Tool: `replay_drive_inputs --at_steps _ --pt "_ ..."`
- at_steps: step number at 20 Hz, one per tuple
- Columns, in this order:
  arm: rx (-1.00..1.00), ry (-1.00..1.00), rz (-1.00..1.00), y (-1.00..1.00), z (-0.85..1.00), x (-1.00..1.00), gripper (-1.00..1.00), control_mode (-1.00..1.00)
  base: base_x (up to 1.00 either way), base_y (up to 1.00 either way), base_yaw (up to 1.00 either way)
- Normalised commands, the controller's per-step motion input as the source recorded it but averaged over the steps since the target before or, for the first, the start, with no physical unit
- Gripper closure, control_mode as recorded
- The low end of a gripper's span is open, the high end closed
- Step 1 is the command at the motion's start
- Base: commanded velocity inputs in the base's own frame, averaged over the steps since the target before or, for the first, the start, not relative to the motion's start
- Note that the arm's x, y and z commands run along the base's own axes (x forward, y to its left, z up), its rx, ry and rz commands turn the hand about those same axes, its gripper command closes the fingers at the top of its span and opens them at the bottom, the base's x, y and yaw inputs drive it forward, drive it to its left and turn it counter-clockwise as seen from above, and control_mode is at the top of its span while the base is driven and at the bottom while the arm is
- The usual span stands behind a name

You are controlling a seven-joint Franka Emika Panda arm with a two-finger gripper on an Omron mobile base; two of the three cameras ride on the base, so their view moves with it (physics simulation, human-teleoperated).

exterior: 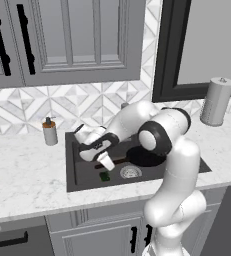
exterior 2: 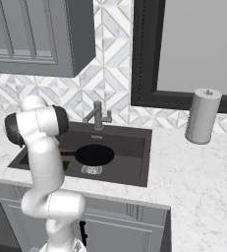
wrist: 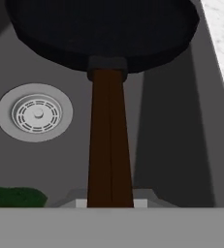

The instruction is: Pick the pan and sponge and place them into the sink. Then turn on the water.

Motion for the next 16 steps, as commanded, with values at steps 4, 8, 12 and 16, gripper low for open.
replay_drive_inputs --at_steps 4,8,12,16 --pt "0.0 0.0 0.0 -0.13 -0.22 0.18 1.0 -1.0 0.0 0.0 0.0" --pt "0.0 0.0 0.0 -0.09 -0.31 0.12 1.0 -1.0 0.0 0.0 0.0" --pt "0.02 0.0 0.0 -0.13 -0.26 0.12 1.0 -1.0 0.0 0.0 0.0" --pt "0.16 0.0 0.0 -0.12 -0.06 0.06 1.0 -1.0 0.0 0.0 0.0"
